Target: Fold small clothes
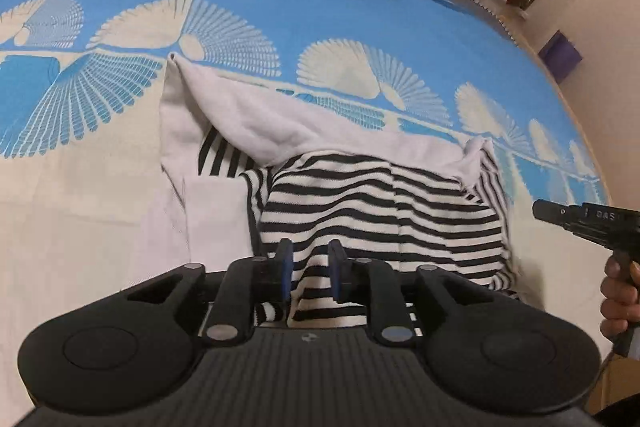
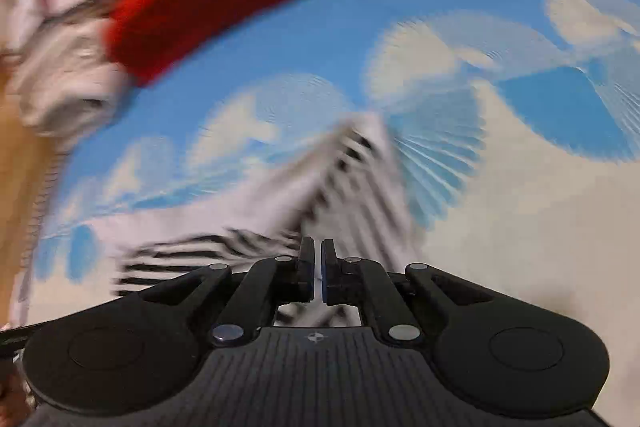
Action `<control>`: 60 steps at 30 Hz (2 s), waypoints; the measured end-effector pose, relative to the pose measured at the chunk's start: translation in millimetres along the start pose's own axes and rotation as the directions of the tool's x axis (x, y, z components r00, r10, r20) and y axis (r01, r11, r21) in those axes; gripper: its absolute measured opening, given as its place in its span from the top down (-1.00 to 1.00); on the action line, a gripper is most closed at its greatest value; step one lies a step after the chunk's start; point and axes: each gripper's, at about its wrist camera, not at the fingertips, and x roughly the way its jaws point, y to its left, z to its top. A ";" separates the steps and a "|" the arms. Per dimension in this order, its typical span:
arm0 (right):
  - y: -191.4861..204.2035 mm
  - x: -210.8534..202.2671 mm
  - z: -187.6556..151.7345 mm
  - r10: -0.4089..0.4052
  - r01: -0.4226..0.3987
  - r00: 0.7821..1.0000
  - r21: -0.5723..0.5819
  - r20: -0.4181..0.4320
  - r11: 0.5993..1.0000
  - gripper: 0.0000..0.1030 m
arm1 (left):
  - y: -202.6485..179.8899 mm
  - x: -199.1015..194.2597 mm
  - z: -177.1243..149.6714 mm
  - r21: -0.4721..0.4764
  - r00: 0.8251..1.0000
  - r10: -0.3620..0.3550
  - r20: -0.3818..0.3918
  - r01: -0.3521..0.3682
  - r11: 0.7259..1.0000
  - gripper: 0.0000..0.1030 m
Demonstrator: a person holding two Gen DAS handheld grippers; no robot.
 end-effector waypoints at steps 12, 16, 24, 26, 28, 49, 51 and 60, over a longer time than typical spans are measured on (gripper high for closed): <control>19.1 70.9 -19.2 -0.084 0.072 0.974 -0.061 -0.209 0.995 0.86 | 10.3 57.0 5.9 -0.089 0.987 0.009 -0.160 -0.024 0.996 0.70; 18.6 51.1 1.8 0.009 -0.008 1.000 0.039 -0.026 0.999 0.88 | 2.0 29.3 19.1 -0.076 1.000 -0.014 -0.005 0.014 0.997 0.90; 0.2 59.2 9.9 -0.017 0.025 0.996 0.085 -0.092 0.996 0.81 | 7.8 45.1 9.9 -0.016 0.988 0.031 -0.150 -0.034 0.999 0.74; -6.5 69.1 1.6 -0.131 0.140 0.983 0.065 -0.130 0.988 0.66 | 8.0 32.4 13.4 -0.001 0.995 0.064 -0.074 -0.064 0.998 0.60; 0.3 59.1 5.5 -0.196 0.198 0.978 0.025 -0.065 0.980 0.61 | 5.2 12.8 19.2 0.022 0.999 0.047 0.027 -0.048 0.999 0.60; 47.0 91.9 -53.8 -0.030 -0.051 0.959 -0.275 -0.282 0.960 0.33 | -9.6 55.7 -22.9 0.214 0.981 0.123 -0.151 -0.089 0.973 0.47; 49.2 99.3 -57.8 -0.092 -0.004 0.958 -0.333 -0.272 0.943 0.38 | -11.9 57.3 -30.9 0.247 0.970 0.179 -0.166 -0.135 0.960 0.47; 51.8 -16.8 -31.7 -0.042 0.057 0.998 -0.286 0.056 0.957 0.34 | -16.8 -42.2 -36.6 0.198 0.994 0.048 0.103 -0.068 0.978 0.19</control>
